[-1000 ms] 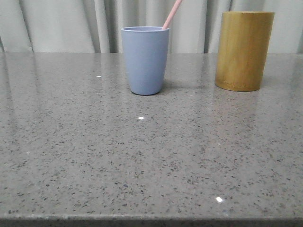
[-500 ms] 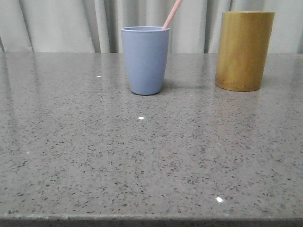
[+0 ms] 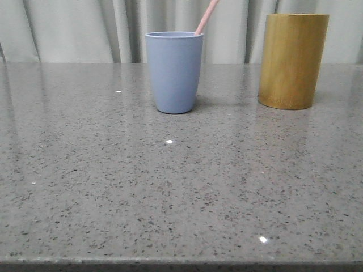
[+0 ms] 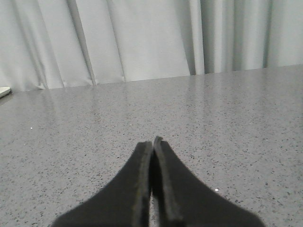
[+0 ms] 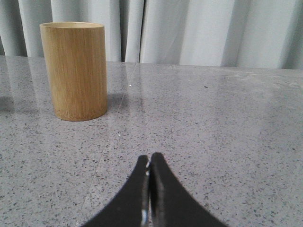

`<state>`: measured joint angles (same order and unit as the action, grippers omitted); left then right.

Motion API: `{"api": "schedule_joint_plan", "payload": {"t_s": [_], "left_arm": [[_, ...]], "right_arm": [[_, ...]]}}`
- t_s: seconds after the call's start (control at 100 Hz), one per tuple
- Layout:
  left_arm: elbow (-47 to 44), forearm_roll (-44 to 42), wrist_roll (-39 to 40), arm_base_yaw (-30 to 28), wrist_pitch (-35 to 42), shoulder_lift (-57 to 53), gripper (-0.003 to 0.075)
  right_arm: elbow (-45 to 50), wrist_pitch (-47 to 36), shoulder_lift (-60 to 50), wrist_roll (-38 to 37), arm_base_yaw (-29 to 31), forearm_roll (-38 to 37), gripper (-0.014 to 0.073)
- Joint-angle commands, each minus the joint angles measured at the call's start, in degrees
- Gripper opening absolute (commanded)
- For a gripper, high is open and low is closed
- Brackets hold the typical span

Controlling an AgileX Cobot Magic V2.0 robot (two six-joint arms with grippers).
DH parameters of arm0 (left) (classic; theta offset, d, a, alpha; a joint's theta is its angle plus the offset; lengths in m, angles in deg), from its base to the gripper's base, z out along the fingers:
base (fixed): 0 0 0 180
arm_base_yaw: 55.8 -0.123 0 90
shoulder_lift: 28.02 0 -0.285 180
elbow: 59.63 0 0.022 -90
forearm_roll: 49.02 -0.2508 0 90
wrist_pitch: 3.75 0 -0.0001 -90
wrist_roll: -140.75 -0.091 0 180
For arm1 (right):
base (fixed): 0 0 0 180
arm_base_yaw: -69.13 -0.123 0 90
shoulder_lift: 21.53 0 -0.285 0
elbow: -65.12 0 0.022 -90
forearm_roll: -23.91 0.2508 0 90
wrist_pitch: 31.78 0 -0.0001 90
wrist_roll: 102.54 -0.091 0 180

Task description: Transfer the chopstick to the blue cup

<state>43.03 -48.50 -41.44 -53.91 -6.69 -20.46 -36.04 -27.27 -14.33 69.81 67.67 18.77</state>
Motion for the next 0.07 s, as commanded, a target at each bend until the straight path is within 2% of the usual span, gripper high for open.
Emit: {"api": "schedule_joint_plan", "payload": {"t_s": [0.0, 0.06], "left_arm": [[-0.5, 0.0, 0.5, 0.0, 4.8, -1.9, -0.0019], [-0.5, 0.0, 0.5, 0.0, 4.8, -1.9, -0.0019]], "right_arm": [[0.0, -5.2, -1.1, 0.4, 0.4, -0.3, -0.0067], [0.0, -5.2, -1.1, 0.4, 0.4, -0.3, -0.0067]]}}
